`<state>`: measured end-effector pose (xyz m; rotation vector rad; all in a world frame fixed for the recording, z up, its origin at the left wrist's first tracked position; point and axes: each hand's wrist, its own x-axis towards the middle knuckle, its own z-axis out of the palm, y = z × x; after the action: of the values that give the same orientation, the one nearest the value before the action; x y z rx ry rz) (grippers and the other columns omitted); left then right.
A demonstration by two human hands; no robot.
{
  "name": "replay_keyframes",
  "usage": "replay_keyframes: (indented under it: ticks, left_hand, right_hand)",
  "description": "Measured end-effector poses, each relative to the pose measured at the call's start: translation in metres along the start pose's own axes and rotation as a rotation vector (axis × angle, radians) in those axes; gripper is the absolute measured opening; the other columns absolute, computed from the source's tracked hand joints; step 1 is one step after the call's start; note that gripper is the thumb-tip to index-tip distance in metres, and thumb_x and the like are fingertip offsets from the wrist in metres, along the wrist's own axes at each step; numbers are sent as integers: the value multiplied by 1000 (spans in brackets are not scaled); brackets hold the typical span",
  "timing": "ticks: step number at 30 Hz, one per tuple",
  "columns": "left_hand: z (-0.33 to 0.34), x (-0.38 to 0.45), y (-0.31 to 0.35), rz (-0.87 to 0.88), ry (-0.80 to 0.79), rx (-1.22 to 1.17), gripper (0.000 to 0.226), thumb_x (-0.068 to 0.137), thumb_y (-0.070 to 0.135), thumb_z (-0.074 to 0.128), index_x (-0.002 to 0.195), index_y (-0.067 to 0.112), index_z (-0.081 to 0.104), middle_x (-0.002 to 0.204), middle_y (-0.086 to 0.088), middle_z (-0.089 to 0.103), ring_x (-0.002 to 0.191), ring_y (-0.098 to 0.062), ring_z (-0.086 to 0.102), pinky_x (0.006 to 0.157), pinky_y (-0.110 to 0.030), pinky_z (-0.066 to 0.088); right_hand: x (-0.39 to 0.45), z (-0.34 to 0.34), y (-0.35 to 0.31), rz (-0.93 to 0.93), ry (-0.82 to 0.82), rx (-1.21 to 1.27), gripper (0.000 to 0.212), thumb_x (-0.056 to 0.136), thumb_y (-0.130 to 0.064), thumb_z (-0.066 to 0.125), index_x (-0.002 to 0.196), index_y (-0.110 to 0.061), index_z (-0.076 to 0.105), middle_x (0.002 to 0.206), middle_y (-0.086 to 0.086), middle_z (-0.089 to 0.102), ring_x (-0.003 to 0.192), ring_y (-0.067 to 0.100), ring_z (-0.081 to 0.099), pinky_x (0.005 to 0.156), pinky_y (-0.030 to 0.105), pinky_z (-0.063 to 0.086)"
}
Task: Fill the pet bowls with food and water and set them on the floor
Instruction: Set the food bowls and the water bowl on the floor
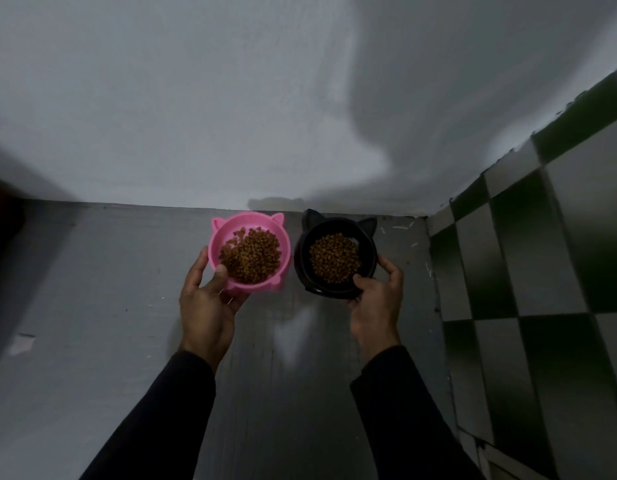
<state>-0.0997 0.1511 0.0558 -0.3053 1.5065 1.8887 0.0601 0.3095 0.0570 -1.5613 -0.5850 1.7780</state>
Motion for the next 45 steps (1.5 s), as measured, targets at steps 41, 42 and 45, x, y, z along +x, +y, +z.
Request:
replay_keyframes:
  ticks: [41, 42, 45]
  left_hand:
    - [-48, 87, -63, 119, 57, 514, 37, 100, 5, 60, 129, 27, 69, 115, -2, 75, 103, -19, 74, 88, -41, 62]
    - [-47, 88, -63, 138, 90, 543, 38, 99, 4, 61, 132, 23, 68, 114, -5, 75, 102, -21, 73, 93, -47, 60]
    - [-47, 93, -63, 163, 192, 645, 43, 95, 8, 66, 137, 16, 66, 116, -11, 75, 104, -25, 73, 97, -52, 58]
  right_hand:
    - [106, -36, 34, -123, 116, -830, 21, 89, -32, 67, 70, -22, 64, 82, 3, 70, 84, 29, 71, 77, 53, 62]
    - [106, -38, 34, -121, 118, -847, 24, 90, -30, 67, 70, -16, 65, 82, 5, 70, 83, 31, 71, 76, 55, 62]
    - [108, -44, 34, -132, 127, -886, 26, 92, -25, 65, 78, -3, 70, 83, 11, 72, 83, 33, 71, 77, 56, 61]
